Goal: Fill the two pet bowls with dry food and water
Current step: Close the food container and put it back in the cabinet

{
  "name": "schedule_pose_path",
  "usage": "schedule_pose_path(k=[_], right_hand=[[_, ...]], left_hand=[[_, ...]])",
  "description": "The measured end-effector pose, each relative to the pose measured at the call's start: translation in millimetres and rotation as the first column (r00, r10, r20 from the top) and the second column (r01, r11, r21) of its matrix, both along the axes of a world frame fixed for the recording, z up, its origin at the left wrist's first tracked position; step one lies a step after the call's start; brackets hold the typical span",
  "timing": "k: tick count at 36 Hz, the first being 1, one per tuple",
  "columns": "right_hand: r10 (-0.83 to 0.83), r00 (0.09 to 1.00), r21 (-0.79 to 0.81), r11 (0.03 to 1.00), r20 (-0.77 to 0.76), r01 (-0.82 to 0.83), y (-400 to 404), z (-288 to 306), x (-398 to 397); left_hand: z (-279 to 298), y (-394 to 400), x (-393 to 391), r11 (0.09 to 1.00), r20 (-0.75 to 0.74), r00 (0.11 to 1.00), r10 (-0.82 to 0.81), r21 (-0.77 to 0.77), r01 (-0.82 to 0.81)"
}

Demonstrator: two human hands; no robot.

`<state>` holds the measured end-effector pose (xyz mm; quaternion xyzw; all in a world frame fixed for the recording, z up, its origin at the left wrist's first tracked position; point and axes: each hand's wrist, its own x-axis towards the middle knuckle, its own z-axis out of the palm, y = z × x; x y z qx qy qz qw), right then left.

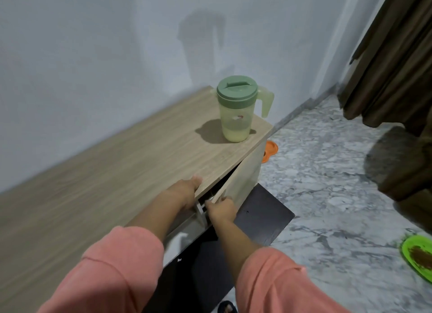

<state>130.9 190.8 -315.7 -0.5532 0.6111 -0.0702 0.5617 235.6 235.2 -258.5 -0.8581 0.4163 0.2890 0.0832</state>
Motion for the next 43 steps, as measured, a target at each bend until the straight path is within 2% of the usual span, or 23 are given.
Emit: schedule_pose_path(k=[9,17,22,25,32,37,43], right_hand=[[-0.047,0.998,-0.044,0.998,0.034,0.048,10,-12,20],[-0.198,0.968,0.169,0.97,0.152,0.172,7,-12,27],[-0.431,0.869,0.428,0.851,0.242,0.303,11,-10,38],[-0.526,0.795,0.567,0.77,0.303,0.292,8,-11,44],[-0.642,0.705,0.657,0.676,0.301,0.335,1,9,40],[-0.614,0.728,0.661,0.687,0.305,0.303,-1,16,38],[-0.506,0.812,0.63,0.74,0.292,0.235,-6,19,34]], left_hand=[[2,-3,3,0.998,0.011,0.998,-0.068,0.019,0.068],[4,-2,4,0.997,0.018,0.997,-0.079,-0.014,0.08],[4,-2,3,0.997,-0.001,0.997,-0.076,0.01,0.076],[6,-3,1,0.997,-0.013,0.997,-0.073,0.024,0.073],[4,-3,-1,0.999,-0.023,0.999,-0.048,0.012,0.048],[3,-3,-4,0.999,-0.016,0.999,-0.033,0.01,0.033],[1,-4,-6,0.999,0.001,1.0,-0.029,0.022,0.029]])
